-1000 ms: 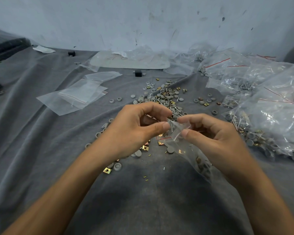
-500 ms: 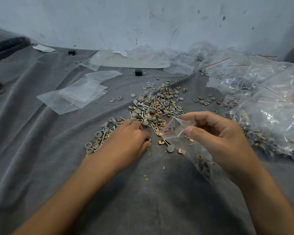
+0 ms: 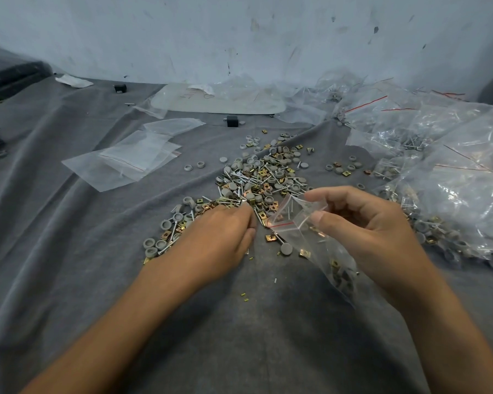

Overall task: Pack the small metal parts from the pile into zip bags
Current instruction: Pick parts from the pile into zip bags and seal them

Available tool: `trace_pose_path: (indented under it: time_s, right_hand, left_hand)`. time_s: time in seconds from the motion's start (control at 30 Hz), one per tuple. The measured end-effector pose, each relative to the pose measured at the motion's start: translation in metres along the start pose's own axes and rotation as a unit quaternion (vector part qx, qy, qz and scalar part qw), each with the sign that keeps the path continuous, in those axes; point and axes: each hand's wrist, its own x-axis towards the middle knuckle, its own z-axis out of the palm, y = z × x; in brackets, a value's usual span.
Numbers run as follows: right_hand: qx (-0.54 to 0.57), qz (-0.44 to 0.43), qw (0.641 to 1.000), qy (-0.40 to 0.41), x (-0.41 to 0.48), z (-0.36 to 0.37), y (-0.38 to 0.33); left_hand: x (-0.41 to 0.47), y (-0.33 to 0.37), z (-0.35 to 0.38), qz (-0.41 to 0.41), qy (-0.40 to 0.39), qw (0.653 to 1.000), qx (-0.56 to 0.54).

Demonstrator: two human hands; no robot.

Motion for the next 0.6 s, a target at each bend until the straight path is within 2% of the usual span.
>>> trace_pose_path:
  time_s: [0.2, 0.3, 0.37, 0.47, 0.53, 0.6]
  right_hand:
    - [0.0, 0.001, 1.0, 0.002, 0.0, -0.002, 0.001]
    - [0.001, 0.002, 1.0, 0.001, 0.0, -0.002, 0.001]
    - [0.002, 0.003, 1.0, 0.002, 0.0, -0.002, 0.001]
    - [0.002, 0.002, 1.0, 0.005, 0.0, -0.002, 0.0]
    - [0.0, 0.002, 1.0, 0.005, 0.0, -0.001, 0.0]
    - [-0.003, 0.003, 1.0, 0.005, 0.0, -0.001, 0.0]
  left_hand:
    - [0.003, -0.007, -0.005, -0.058, 0.041, 0.985, -0.155]
    - [0.007, -0.007, -0.011, -0.114, 0.052, 0.941, -0.315]
    - [0.008, -0.006, -0.016, -0.159, 0.052, 0.879, -0.448]
    - [0.011, -0.006, -0.023, -0.223, 0.027, 0.735, -0.64]
    - [0.013, -0.007, -0.026, -0.253, 0.007, 0.642, -0.724]
    - [0.014, -0.009, -0.028, -0.274, -0.003, 0.587, -0.762]
